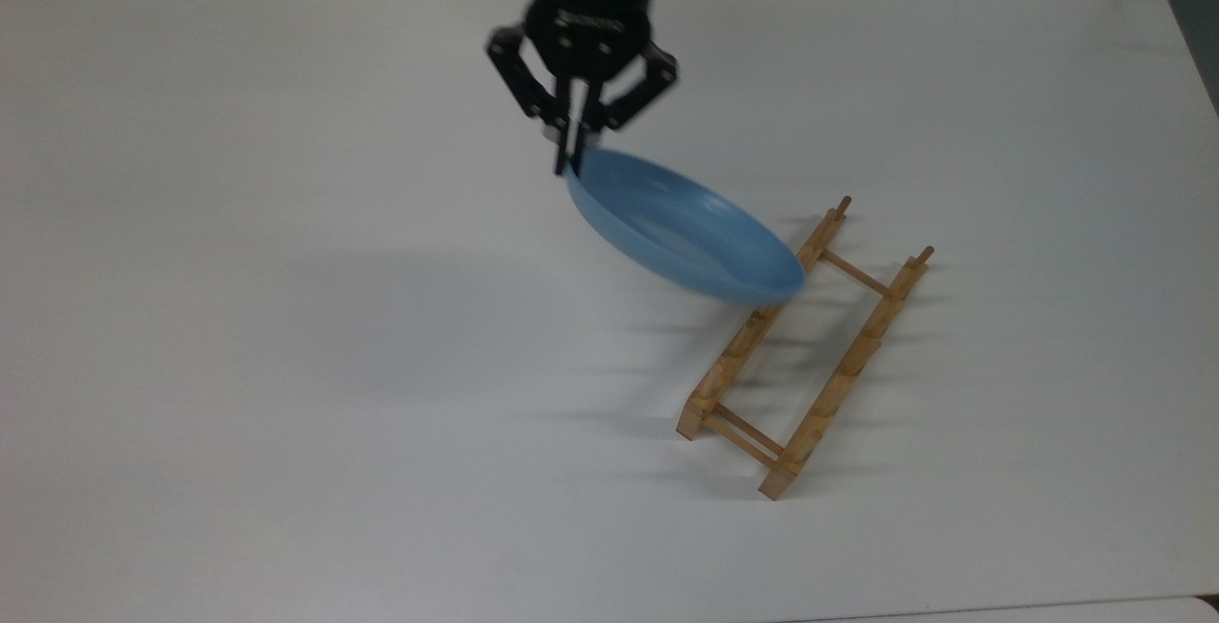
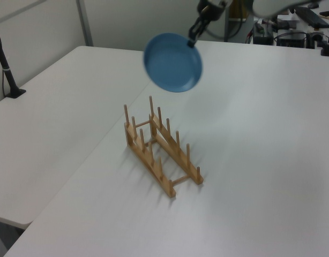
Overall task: Pick plate from plate rack
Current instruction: 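Lift the blue plate up out of the wooden rack, then carry the plate away from the rack and lower it flat onto the table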
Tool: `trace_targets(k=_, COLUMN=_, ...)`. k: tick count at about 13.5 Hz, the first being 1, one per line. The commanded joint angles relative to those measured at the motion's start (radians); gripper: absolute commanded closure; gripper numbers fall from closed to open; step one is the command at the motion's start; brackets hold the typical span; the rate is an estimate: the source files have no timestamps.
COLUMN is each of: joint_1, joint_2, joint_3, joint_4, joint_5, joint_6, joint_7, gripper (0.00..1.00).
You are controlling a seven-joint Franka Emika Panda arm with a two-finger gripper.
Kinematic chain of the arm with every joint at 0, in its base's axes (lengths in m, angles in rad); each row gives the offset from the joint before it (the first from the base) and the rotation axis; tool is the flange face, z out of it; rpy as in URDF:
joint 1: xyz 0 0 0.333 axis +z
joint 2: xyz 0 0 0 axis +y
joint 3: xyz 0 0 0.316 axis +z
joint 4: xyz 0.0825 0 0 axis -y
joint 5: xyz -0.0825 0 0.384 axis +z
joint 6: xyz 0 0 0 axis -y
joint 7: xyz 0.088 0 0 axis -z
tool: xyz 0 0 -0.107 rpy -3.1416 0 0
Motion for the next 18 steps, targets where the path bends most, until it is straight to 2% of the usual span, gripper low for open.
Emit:
trace_targets(k=1, joint_1=-0.087, joint_2=-0.083, joint_3=-0.011, joint_4=-0.045, joint_5=0.203, joint_6=-0.197, joint_7=-0.3, gripper=1.0)
trace_targets(k=2, joint_1=-0.121, joint_2=-0.086, joint_3=-0.011, joint_4=-0.045, joint_5=0.23, joint_6=-0.256, joint_7=-0.375, gripper=1.0)
trace_targets(k=5, joint_1=-0.21, joint_2=-0.092, joint_3=-0.011, joint_4=-0.046, joint_5=0.255, joint_6=-0.412, joint_7=-0.596, gripper=1.0)
trace_targets(k=6, joint_1=-0.253, joint_2=-0.087, joint_3=-0.011, joint_4=-0.054, joint_5=0.257, joint_6=-0.469, joint_7=-0.712, gripper=0.99)
trace_targets(k=7, joint_1=-0.289, joint_2=-0.077, joint_3=-0.012, joint_4=-0.057, joint_5=0.257, joint_6=-0.494, joint_7=-0.786, gripper=0.99)
trace_targets(k=9, joint_1=-0.336, joint_2=-0.071, joint_3=-0.012, joint_4=-0.097, joint_5=0.258, joint_6=-0.491, joint_7=-0.848, gripper=0.99)
trace_targets(k=12, joint_1=-0.392, joint_2=-0.052, joint_3=-0.012, joint_4=-0.189, joint_5=0.269, joint_6=-0.425, joint_7=-0.949, gripper=0.99)
trace_targets(k=14, joint_1=-0.402, joint_2=-0.048, joint_3=-0.014, joint_4=-0.262, joint_5=0.277, joint_6=-0.338, joint_7=-0.985, gripper=0.99)
trace_targets(k=16, joint_1=-0.409, joint_2=-0.041, joint_3=-0.014, joint_4=-0.379, joint_5=0.28, joint_6=-0.16, joint_7=-0.985, gripper=0.99)
trace_targets(k=18, joint_1=-0.413, joint_2=0.004, joint_3=-0.014, joint_4=-0.392, joint_5=0.307, joint_6=-0.11, joint_7=-0.985, gripper=0.99)
